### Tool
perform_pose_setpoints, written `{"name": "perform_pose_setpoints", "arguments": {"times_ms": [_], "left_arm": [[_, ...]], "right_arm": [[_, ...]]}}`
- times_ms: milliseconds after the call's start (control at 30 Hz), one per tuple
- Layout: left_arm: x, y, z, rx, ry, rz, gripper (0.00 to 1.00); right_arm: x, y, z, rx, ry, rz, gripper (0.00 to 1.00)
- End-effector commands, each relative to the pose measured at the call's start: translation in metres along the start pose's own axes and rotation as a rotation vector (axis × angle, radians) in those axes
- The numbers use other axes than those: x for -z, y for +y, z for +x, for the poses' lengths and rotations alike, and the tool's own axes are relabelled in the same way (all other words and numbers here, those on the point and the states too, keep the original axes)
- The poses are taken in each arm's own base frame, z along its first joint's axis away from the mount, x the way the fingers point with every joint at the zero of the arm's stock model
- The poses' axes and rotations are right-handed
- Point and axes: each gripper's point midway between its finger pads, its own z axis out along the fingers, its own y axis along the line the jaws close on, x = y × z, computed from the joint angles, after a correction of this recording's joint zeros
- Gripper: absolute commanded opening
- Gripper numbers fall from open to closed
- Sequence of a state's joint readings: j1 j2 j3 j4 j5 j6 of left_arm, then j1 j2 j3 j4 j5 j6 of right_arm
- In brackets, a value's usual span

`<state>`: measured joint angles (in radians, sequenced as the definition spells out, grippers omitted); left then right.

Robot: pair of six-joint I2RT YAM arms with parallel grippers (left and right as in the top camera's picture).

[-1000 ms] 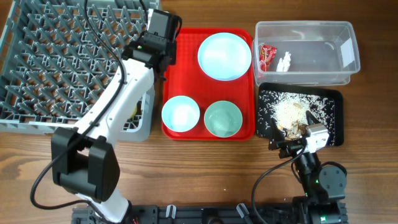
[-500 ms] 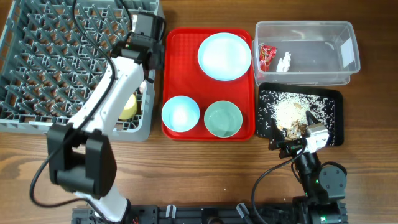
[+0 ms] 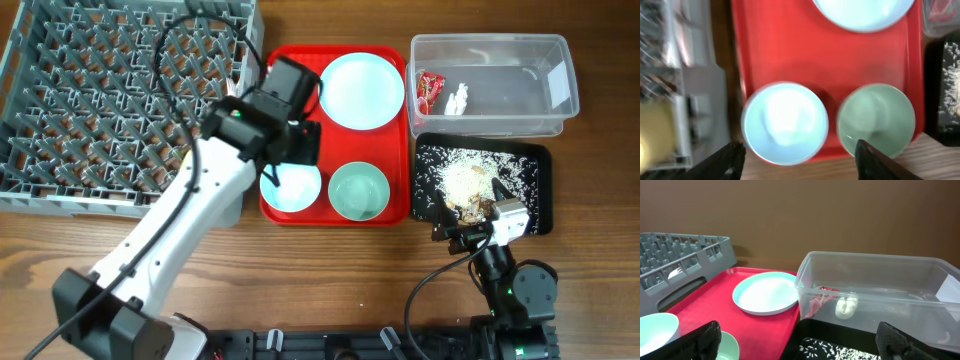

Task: Sort waste into correct bins and load items into the dishwasher rack
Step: 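Grasp the green bowl rim with the left gripper and lift it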

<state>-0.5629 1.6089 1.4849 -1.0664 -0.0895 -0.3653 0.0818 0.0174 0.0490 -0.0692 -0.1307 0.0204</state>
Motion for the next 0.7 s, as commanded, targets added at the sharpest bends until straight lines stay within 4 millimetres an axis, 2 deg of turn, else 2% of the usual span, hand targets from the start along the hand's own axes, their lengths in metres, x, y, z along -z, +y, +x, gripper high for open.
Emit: {"name": "perform_pose_setpoints", "arguments": {"times_ms": [0, 67, 100, 200, 333, 400, 533, 667], "left_arm": [[-0.019, -0.044, 0.027, 0.04, 0.11, 0.086, 0.6], [-0.028, -0.059, 0.037, 0.006, 0.14, 0.093, 0.52], [-0.038, -0.068, 0.046, -0.003, 0.169, 0.081, 0.52], [-0.06, -0.078, 0.062, -0.012, 0.229, 0.05, 0.52], [-0.087, -0.075, 0.079, 0.022, 0.308, -0.011, 0.53], [-0.097, -0.07, 0.08, 0.046, 0.323, -0.037, 0.51], [-0.11, -0.066, 0.08, 0.062, 0.34, -0.051, 0.49], [-0.121, -0.067, 0.082, 0.061, 0.349, -0.057, 0.42]], "right_arm": [[0.0, 0.0, 0.001, 0.015, -0.007, -0.004, 1.0], [0.0, 0.0, 0.001, 0.015, -0.007, -0.004, 1.0], [0.0, 0.0, 0.001, 0.015, -0.007, -0.004, 1.0], [0.0, 0.0, 0.001, 0.015, -0.007, -0.004, 1.0], [0.0, 0.0, 0.001, 0.015, -0.007, -0.004, 1.0], [0.0, 0.0, 0.001, 0.015, -0.007, -0.004, 1.0], [0.0, 0.0, 0.001, 0.015, -0.007, -0.004, 1.0], [0.0, 0.0, 0.001, 0.015, -0.007, -0.004, 1.0]]}}
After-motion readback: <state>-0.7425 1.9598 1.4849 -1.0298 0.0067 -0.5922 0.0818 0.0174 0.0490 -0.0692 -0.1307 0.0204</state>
